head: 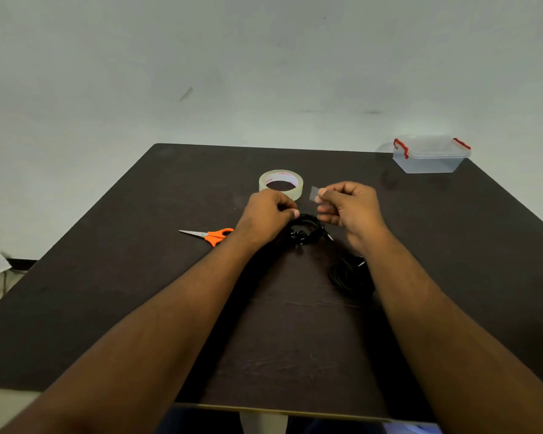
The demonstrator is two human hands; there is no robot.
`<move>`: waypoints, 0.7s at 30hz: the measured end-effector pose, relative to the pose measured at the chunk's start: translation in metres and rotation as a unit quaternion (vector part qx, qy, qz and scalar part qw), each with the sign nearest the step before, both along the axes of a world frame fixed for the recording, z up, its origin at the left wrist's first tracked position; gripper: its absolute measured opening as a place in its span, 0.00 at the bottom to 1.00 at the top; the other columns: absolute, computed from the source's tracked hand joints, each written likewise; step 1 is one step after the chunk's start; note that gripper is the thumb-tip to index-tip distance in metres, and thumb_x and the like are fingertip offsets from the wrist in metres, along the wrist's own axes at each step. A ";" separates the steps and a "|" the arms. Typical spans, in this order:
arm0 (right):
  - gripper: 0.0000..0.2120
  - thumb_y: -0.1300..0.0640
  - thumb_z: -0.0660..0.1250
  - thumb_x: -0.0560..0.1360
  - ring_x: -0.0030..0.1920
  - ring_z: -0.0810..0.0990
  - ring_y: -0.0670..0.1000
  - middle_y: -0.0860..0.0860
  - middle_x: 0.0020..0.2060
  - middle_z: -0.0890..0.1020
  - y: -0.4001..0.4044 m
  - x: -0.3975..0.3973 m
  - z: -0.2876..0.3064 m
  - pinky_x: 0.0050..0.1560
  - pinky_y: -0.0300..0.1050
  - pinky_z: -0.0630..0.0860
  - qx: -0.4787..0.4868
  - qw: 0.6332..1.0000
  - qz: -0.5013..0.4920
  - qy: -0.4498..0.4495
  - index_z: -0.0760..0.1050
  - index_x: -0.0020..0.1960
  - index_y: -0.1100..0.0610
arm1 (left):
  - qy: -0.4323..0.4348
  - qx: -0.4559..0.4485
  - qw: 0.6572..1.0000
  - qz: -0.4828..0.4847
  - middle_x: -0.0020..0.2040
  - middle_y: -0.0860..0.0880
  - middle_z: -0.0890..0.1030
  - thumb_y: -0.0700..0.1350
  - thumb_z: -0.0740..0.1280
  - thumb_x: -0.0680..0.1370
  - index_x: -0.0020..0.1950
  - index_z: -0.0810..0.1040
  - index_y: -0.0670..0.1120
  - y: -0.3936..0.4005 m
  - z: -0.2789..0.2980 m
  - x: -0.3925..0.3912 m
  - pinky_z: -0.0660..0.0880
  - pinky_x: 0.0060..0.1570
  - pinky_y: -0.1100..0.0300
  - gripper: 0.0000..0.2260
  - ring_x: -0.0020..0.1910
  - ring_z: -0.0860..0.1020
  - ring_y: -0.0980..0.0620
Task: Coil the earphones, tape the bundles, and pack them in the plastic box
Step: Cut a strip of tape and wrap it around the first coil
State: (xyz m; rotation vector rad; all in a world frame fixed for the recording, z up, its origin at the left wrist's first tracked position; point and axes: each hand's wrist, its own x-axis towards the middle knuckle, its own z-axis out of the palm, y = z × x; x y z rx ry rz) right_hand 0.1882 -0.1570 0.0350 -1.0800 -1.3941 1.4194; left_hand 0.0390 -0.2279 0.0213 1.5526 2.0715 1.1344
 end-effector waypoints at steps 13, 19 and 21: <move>0.02 0.65 0.69 0.73 0.39 0.86 0.54 0.58 0.37 0.85 -0.002 -0.006 -0.017 0.44 0.50 0.83 -0.068 0.998 -0.011 0.013 0.78 0.42 0.60 | 0.114 -0.061 0.990 0.051 0.42 0.48 0.83 0.43 0.70 0.75 0.46 0.84 0.44 0.021 -0.019 0.011 0.77 0.48 0.57 0.04 0.45 0.80 0.51; 0.02 0.64 0.70 0.73 0.39 0.85 0.53 0.56 0.36 0.85 -0.007 -0.006 -0.015 0.46 0.50 0.83 -0.041 0.999 -0.004 0.012 0.79 0.42 0.60 | 0.082 -0.014 0.995 0.063 0.43 0.47 0.81 0.41 0.66 0.77 0.44 0.78 0.45 0.020 -0.029 0.012 0.76 0.45 0.53 0.03 0.45 0.79 0.47; 0.01 0.64 0.69 0.73 0.39 0.85 0.53 0.56 0.36 0.85 -0.011 -0.007 -0.012 0.46 0.49 0.83 -0.007 0.999 0.001 0.034 0.79 0.43 0.61 | -0.010 0.026 0.996 0.089 0.40 0.48 0.82 0.41 0.67 0.77 0.44 0.78 0.46 0.017 -0.028 0.011 0.76 0.42 0.58 0.02 0.41 0.80 0.51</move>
